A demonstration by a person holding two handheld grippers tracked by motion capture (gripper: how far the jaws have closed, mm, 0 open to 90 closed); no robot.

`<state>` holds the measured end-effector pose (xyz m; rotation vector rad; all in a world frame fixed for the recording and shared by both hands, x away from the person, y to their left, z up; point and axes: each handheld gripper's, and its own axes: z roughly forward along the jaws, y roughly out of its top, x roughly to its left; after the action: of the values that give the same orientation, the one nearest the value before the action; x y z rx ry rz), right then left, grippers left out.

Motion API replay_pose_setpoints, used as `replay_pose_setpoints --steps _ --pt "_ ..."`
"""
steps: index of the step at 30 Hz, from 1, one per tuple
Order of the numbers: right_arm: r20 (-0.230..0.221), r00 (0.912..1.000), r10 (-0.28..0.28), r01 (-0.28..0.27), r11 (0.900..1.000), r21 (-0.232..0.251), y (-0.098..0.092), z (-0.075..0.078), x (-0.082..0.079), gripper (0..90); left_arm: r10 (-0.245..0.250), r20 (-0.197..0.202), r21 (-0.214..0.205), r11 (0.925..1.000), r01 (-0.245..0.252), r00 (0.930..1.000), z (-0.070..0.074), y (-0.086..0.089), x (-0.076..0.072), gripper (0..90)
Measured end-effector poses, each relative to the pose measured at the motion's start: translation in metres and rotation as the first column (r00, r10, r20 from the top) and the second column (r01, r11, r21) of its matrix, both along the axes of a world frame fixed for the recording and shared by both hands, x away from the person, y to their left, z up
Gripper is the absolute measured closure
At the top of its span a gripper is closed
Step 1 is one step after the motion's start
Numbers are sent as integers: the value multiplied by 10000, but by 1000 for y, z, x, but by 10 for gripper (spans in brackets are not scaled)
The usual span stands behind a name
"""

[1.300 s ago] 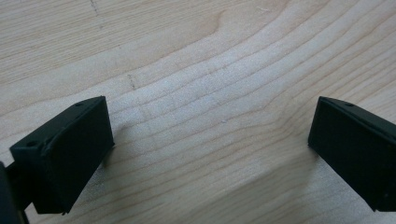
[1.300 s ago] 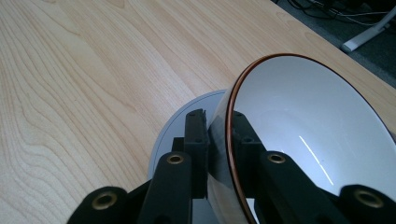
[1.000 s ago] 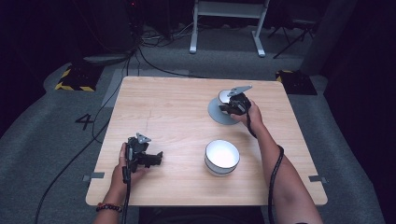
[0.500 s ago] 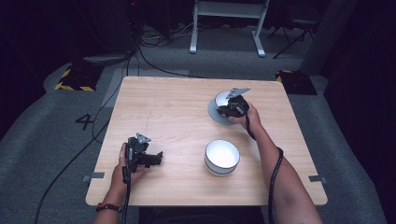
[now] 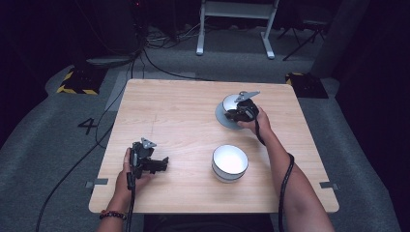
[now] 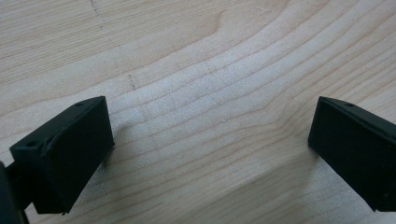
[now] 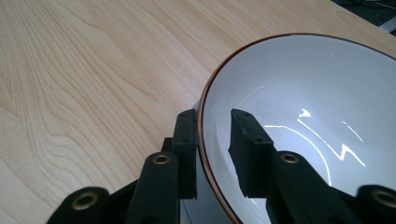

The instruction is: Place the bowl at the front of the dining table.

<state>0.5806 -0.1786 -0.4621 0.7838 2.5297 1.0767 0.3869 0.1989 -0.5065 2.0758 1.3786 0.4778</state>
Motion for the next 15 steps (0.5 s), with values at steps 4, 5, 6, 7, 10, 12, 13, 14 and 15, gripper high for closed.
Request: replay_pose_setpoints --steps 4,5,6,7,10,12,13,14,15 --pt "-69 9999 -76 77 10000 34 -2 0 0 686 6 -8 0 10000 -6 10000 0 0 0 0" --pt "-53 9999 -106 106 9999 29 -2 0 0 678 1 4 -4 10000 -1 10000 0 0 0 0" --pt "-56 9999 -133 133 9999 2 -2 0 0 677 -3 0 2 10000 3 10000 0 0 0 0" --pt "-48 9999 -123 123 9999 -10 -2 0 0 679 -3 1 -2 10000 3 10000 0 0 0 0" --pt "-98 9999 -132 131 9999 -79 -4 0 -1 657 -2 3 -2 10000 2 10000 0 0 0 0" --pt "-106 9999 -125 123 9998 -176 -5 0 -1 638 4 -7 3 10000 -4 10000 0 0 0 1" --pt "-138 9998 -153 151 9998 -138 -6 0 -1 627 -4 2 0 10000 4 10000 0 0 0 0" --pt "-84 9998 -165 163 9996 -227 -7 0 -1 611 -1 1 1 10000 1 10000 0 0 0 0" --pt "-173 9996 -204 201 9997 -145 -8 0 -1 594 0 0 0 10000 0 10000 0 0 0 0"
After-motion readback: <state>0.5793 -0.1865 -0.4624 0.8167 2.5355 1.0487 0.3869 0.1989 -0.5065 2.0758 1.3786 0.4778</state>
